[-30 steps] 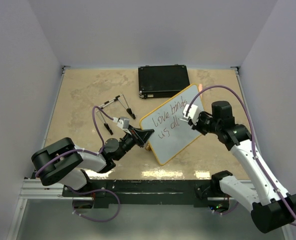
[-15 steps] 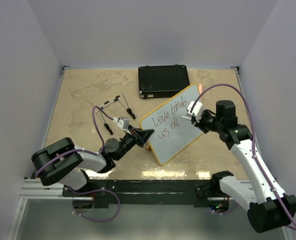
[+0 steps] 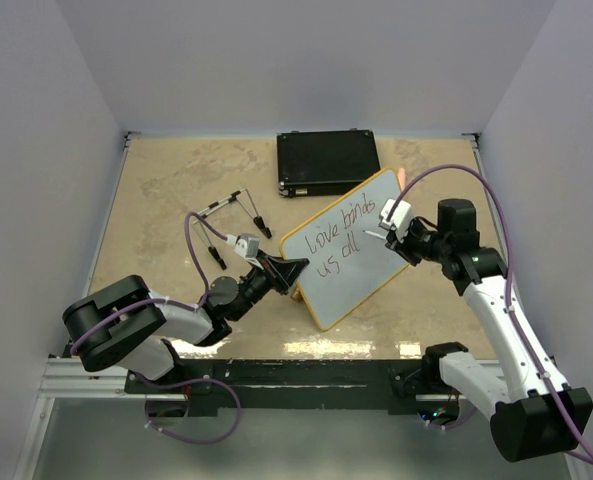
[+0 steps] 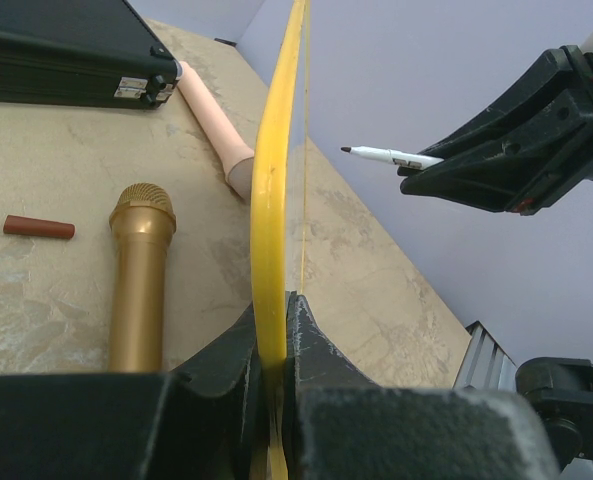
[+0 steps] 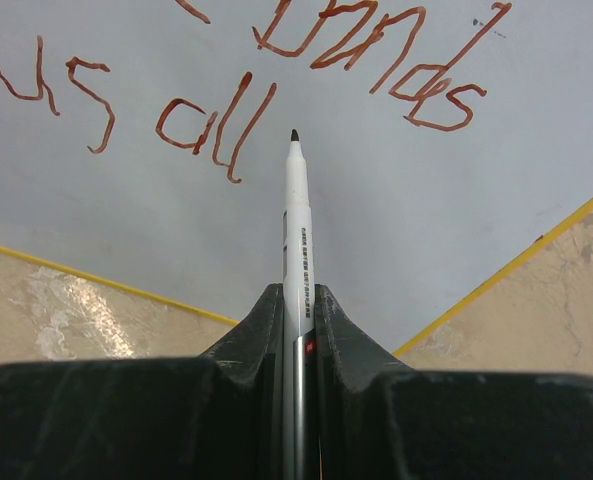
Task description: Write a sentence on the whiteboard
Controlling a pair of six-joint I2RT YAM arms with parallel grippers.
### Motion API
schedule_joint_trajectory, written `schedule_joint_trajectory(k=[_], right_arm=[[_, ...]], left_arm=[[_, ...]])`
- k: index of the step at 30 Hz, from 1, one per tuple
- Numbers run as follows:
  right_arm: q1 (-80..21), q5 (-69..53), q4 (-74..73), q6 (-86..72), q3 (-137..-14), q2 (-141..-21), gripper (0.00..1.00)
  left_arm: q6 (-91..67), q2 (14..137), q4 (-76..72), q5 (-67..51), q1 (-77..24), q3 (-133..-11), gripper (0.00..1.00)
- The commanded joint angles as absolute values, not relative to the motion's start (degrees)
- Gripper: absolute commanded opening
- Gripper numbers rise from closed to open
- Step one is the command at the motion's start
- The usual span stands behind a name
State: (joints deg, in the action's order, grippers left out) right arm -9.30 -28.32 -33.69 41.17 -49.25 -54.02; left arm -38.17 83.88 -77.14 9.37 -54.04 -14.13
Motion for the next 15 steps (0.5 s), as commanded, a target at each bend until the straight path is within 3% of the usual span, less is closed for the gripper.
schedule_joint_trajectory(k=[1,15], right_arm=[[-8.79,-30.76,-32.87,41.31,-49.57,-53.79,0.00],[-8.88,-31.29,-33.13,41.92,-49.22,-54.14,0.00]], left_arm=[[-32.69,83.76,-76.82,6.86,-54.58,-12.48,0.00],[-32.96,84.11,-77.26,6.86,-54.58,-12.39,0.00]])
